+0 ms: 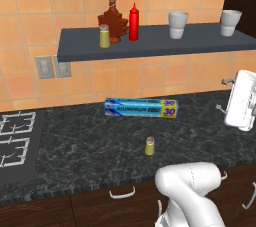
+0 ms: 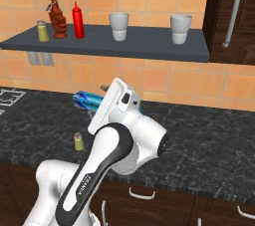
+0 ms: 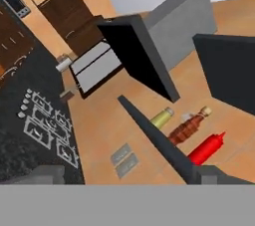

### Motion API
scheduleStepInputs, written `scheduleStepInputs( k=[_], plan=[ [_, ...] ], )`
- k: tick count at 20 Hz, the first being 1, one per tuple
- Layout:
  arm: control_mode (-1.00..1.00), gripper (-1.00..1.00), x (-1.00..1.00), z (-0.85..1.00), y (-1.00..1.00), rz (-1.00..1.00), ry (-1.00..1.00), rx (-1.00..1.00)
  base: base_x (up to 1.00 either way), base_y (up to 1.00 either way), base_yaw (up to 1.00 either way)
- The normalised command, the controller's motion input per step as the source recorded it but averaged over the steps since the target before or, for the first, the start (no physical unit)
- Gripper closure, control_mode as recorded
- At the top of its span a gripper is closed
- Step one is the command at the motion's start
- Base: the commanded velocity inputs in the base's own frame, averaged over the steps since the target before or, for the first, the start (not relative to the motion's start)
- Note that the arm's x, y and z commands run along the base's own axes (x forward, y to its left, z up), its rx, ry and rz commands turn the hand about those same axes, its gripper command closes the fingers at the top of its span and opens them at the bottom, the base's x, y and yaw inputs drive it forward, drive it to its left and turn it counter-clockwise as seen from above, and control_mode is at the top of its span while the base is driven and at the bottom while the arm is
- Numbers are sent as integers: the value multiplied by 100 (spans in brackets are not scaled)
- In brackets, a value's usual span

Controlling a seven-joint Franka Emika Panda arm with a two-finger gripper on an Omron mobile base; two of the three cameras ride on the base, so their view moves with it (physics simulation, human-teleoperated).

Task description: Put the shaker and condiment bottle from the counter next to their counterparts in the cabinet.

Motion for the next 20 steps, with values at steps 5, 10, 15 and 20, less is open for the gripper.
scheduleStepInputs(
  k=[5,10,15,20],
  plan=[
    [-100,-100,68,-100,-1,46,24,-5,0,0,0],
    [-100,-100,45,-75,5,37,38,-14,0,0,0],
    [-100,-100,0,-71,16,30,20,-27,0,0,0],
    [-100,-100,-6,-35,33,11,13,-32,0,0,0]
  ],
)
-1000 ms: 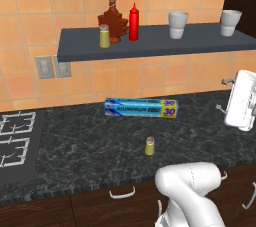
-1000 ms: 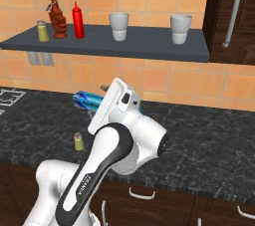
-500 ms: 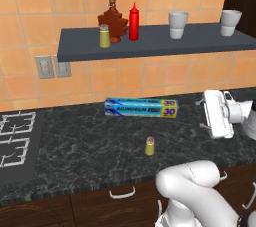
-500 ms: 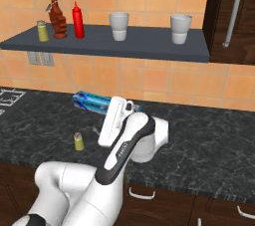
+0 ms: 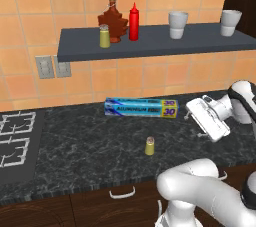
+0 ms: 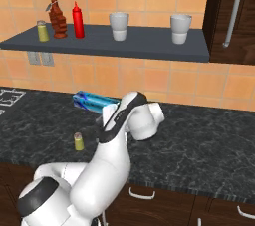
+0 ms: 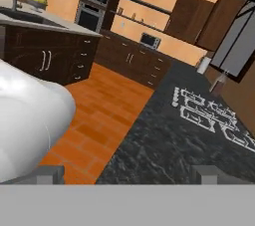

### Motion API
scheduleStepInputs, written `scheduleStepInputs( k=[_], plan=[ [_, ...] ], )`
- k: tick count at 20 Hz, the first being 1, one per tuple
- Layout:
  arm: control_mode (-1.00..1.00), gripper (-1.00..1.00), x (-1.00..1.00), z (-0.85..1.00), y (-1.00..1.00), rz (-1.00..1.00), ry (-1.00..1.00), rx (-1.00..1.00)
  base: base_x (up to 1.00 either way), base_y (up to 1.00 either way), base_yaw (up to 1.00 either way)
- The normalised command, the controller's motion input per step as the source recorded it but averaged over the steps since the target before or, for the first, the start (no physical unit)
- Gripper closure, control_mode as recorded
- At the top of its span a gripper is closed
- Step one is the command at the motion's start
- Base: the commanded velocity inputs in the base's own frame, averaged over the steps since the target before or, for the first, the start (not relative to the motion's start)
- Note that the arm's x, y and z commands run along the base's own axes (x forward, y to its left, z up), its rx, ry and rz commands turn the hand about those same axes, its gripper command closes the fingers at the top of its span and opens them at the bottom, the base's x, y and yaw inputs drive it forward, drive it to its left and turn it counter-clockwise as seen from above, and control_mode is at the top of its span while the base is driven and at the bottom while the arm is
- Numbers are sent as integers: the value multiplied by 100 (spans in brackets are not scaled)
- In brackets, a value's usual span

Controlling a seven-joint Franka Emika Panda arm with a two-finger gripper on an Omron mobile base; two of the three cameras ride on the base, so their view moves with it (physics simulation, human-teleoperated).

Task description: Put the shaker and condiment bottle from the counter next to their counterparts in the cabinet.

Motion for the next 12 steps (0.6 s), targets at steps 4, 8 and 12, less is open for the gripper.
scheduleStepInputs(
  k=[4,8,12],
  plan=[
    [-100,-100,26,-3,12,0,28,-12,0,0,0],
    [-100,-100,2,-36,-24,-14,12,0,0,0,0],
    [-100,-100,0,-8,-1,-6,4,-1,0,0,0]
  ],
)
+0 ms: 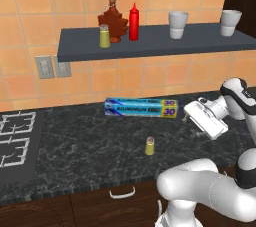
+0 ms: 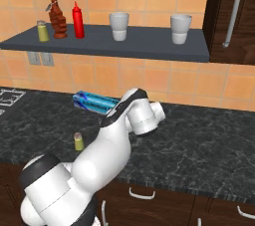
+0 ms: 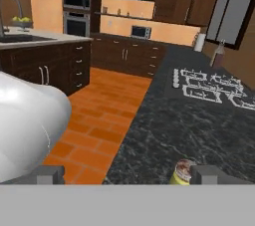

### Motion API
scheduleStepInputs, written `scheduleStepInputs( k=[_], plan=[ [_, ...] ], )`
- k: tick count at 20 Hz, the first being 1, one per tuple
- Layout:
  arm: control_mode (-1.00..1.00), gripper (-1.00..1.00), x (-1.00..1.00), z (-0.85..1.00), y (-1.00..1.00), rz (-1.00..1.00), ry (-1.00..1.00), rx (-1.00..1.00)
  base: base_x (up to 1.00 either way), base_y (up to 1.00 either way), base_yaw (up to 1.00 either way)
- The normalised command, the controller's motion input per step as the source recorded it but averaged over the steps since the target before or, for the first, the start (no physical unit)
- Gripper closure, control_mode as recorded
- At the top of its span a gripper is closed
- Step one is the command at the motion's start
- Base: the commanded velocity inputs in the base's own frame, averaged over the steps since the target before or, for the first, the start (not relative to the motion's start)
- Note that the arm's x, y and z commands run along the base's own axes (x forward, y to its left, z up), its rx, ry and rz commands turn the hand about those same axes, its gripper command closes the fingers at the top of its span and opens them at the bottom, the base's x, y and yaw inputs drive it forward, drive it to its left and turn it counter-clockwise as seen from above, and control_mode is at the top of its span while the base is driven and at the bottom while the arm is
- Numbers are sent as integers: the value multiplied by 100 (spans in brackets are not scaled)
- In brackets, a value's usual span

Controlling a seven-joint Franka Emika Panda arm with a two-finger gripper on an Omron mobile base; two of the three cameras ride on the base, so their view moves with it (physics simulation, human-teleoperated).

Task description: Put the shaker and condiment bottle from the counter next to their counterparts in the cabinet.

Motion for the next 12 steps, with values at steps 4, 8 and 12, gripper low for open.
scheduleStepInputs(
  k=[4,8,12],
  plan=[
    [-100,-100,0,-39,51,-15,-4,3,0,0,0],
    [-100,-100,3,-34,20,-10,7,-1,0,0,0],
    [-100,-100,5,-13,0,-2,2,0,0,0,0]
  ],
)
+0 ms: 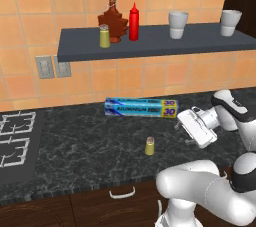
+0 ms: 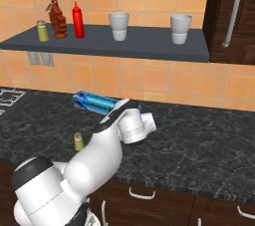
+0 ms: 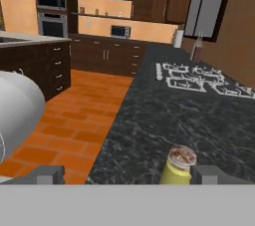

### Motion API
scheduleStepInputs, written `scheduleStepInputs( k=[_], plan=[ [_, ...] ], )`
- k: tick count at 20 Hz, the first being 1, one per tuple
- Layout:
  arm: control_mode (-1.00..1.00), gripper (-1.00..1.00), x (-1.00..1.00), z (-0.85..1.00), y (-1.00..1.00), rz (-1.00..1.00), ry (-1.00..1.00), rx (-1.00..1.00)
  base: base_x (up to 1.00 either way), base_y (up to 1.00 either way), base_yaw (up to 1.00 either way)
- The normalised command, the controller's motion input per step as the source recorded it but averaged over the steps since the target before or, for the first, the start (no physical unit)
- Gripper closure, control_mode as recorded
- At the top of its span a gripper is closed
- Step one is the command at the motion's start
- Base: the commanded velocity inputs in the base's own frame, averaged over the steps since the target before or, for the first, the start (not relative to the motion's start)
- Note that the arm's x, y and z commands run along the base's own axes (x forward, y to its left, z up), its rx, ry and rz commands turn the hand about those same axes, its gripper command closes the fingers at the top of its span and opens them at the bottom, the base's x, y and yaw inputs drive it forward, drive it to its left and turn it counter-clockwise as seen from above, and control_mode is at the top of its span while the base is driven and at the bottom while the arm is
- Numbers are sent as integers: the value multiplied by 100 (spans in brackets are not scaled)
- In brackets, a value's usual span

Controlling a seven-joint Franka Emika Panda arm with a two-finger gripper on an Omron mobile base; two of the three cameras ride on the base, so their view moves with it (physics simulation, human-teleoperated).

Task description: Put the shaker and condiment bottle from the counter next to their counterparts in the cabinet.

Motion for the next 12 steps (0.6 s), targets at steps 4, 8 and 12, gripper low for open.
scheduleStepInputs(
  k=[4,8,12],
  plan=[
    [-100,-100,3,-24,0,0,3,0,0,0,0],
    [-100,-100,2,-40,2,-1,0,0,0,0,0],
    [-100,-100,16,-19,9,-6,1,0,0,0,0]
  ],
)
